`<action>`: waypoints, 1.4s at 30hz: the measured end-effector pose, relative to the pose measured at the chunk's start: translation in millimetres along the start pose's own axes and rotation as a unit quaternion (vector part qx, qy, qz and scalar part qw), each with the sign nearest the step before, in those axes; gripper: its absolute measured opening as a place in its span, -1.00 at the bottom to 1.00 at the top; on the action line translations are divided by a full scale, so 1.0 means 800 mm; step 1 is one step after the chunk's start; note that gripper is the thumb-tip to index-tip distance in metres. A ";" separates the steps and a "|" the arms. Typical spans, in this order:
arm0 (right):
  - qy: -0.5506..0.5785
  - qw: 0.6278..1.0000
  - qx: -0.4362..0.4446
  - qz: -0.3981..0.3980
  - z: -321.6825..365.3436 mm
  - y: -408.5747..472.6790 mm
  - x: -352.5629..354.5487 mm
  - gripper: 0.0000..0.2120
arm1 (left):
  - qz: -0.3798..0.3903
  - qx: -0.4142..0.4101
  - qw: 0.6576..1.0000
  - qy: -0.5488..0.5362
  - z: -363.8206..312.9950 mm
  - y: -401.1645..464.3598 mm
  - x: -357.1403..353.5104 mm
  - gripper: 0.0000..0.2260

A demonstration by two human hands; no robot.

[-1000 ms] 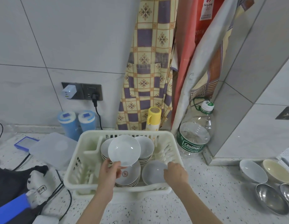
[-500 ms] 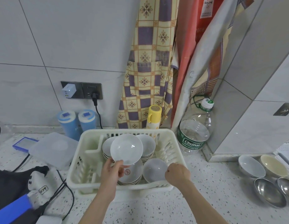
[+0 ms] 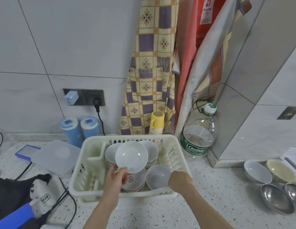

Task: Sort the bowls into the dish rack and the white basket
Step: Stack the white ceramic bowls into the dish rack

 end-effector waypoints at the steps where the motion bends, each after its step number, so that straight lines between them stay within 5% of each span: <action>1: -0.008 1.000 0.005 -0.008 0.002 -0.002 0.001 -0.70 | -0.001 0.001 1.000 0.004 -0.001 -0.001 0.000 -0.80; 9: 0.127 0.986 0.026 -0.106 -0.001 -0.020 0.017 -0.79 | -0.019 0.002 0.997 0.071 -0.011 -0.010 -0.005 -0.87; 13: 0.212 0.969 0.037 -0.122 -0.013 -0.022 0.017 -0.68 | -0.037 -0.004 0.994 0.101 -0.013 -0.013 -0.011 -0.91; 22: 0.532 0.844 0.056 0.032 -0.044 -0.012 0.037 -0.68 | -0.030 0.014 0.985 0.171 -0.003 -0.026 -0.048 -0.85; 30: 0.454 0.879 0.148 0.023 -0.035 -0.016 0.041 -0.71 | -0.011 0.020 0.970 0.241 0.006 -0.034 -0.093 -0.72; 37: 0.448 0.886 0.116 -0.022 -0.045 -0.002 0.038 -0.53 | 0.003 0.004 0.957 0.289 0.012 -0.035 -0.104 -0.94; 42: 0.454 0.885 0.098 -0.027 -0.047 0.001 0.036 -0.57 | 0.009 -0.009 0.944 0.329 0.018 -0.034 -0.104 -0.86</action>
Point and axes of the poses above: each hand's wrist, its own y-axis towards the middle knuckle, its own x-axis out of the back of the hand, z = x × y, the point moved 7 cm from there along y, towards the middle knuckle, and after that the axes turned 2 degrees about -x, right-handed, at the moved point
